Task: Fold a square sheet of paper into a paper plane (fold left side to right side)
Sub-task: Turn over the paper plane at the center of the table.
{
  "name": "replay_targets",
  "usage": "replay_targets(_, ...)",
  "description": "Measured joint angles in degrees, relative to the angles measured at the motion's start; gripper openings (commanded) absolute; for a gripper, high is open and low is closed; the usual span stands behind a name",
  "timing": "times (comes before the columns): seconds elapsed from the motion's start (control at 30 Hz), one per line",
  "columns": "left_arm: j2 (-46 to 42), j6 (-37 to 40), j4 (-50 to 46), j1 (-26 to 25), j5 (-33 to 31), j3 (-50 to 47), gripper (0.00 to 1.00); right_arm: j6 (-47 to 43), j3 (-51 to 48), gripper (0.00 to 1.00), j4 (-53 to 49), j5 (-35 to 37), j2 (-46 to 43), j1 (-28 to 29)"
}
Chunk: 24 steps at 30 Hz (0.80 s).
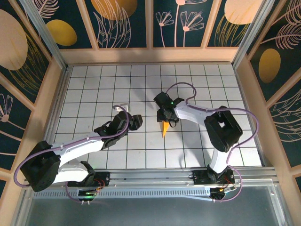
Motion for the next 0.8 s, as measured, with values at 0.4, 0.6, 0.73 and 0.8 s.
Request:
replay_targets(0.4,0.02,-0.68,-0.09,0.00,-1.46,-0.04,0.60,1.40,0.28,0.21,-0.09,0.94,1.66,0.15)
replay_targets(0.6,-0.02,-0.63,-1.14,0.00,-2.14,0.02,0.61,1.62,-0.17,0.00,-0.39,1.99,0.72,0.15)
replay_targets(0.73,-0.61,-0.61,-1.95,0.00,-3.23,0.04,0.65,1.42,-0.17,0.00,-1.29,3.30,-2.21,0.15)
replay_targets(0.8,-1.27,-0.63,-1.97,0.07,-3.72,0.07,0.67,1.42,-0.46,0.00,-1.31,3.80,-4.33,0.13)
